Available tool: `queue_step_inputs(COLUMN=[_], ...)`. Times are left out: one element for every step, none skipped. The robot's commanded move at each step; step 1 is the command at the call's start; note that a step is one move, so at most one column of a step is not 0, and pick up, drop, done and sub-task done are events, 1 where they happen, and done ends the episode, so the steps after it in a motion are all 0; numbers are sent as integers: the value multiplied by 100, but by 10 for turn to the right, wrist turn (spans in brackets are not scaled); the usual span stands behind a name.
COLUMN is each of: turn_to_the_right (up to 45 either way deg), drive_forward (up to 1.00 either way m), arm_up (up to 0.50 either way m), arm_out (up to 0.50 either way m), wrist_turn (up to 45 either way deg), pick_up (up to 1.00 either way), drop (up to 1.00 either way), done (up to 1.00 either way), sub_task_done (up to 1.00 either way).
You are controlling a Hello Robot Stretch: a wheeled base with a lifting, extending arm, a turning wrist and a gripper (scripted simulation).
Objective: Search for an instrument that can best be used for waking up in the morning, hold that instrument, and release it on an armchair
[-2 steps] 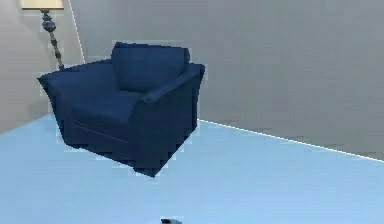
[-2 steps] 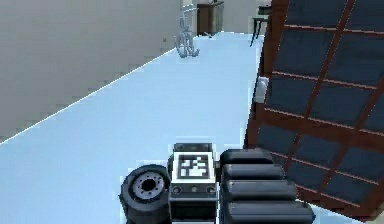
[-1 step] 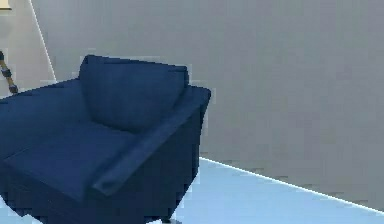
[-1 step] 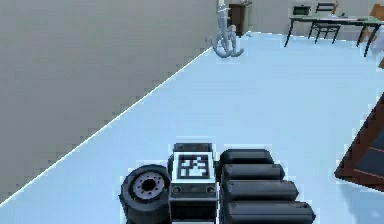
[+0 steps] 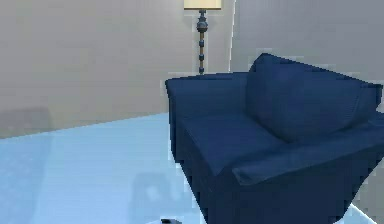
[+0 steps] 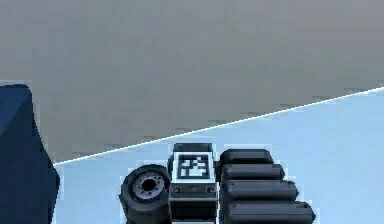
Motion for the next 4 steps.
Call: queue_step_inputs(turn_to_the_right=[-210,0,-120,0], drive_forward=[0,100,0,20], arm_up=[0,0,0,0], arm_out=[0,0,0,0], wrist_turn=[0,0,0,0], pick_up=[0,0,0,0], drop=[0,0,0,0], done=[0,0,0,0], sub_task_done=[0,0,0,0])
